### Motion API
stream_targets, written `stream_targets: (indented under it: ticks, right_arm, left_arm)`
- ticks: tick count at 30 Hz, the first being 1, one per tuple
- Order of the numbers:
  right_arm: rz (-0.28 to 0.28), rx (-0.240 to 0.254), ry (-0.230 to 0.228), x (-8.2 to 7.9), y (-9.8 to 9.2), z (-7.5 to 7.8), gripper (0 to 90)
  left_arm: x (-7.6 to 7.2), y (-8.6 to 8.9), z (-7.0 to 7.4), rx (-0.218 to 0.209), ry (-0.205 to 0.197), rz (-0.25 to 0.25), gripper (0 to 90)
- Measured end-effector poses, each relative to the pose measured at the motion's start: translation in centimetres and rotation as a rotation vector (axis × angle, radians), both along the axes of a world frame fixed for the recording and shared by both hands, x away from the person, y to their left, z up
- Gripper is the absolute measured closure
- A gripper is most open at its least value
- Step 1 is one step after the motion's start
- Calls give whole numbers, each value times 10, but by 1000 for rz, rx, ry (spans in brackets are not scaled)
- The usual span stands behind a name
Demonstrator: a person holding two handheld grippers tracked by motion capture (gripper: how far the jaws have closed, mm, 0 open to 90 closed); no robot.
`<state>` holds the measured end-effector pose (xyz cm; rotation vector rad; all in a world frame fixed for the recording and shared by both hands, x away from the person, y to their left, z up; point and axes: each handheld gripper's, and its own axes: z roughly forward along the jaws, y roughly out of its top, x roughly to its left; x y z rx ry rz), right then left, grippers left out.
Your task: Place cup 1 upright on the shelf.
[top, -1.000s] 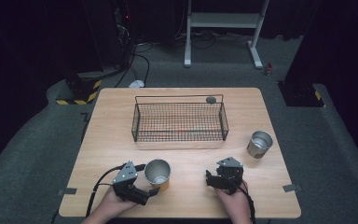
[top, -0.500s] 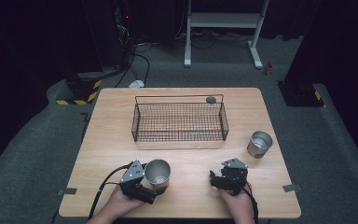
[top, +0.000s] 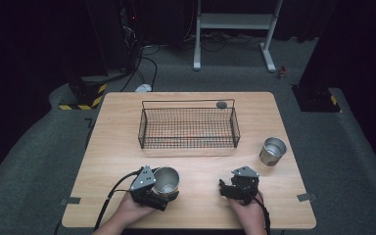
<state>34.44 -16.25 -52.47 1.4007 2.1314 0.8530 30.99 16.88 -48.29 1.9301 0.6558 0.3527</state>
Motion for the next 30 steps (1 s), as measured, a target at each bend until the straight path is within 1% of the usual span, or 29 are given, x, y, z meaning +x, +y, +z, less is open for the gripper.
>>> stream_targets:
  ticks: [2,4,6,7,8,12,14,16,18,21,26,30]
  right_arm:
    - [5,0,-5,0,0,0,121]
    - [6,2,-5,0,0,-1,121]
    - [3,5,0,0,0,-1,123]
    - [3,5,0,0,0,-1,123]
    - [-1,6,0,0,0,-1,123]
    - [1,4,-2,0,0,-1,123]
    - [-3,12,5,0,0,-1,123]
    - [-4,11,7,0,0,-1,124]
    - [-4,8,2,0,0,-1,125]
    - [-5,8,2,0,0,-1,125]
    - [-5,11,7,0,0,-1,125]
    - [-4,13,6,0,0,-1,126]
  left_arm:
    - [-1,1,0,-4,-3,-2,28]
    - [-1,1,0,1,-6,-6,29]
    - [-1,2,0,-7,-5,-4,49]
    - [-2,2,0,-4,-10,-1,49]
    - [-4,4,0,0,-26,5,59]
    - [-6,7,-2,2,-35,15,66]
    - [-6,9,-3,5,-39,18,71]
    - [-7,10,-4,5,-45,23,94]
    - [-7,11,-3,-5,-42,22,132]
    - [-8,10,-3,6,-55,25,135]
    - [-8,11,-3,8,-62,34,137]
    - [-8,12,-2,1,-67,38,138]
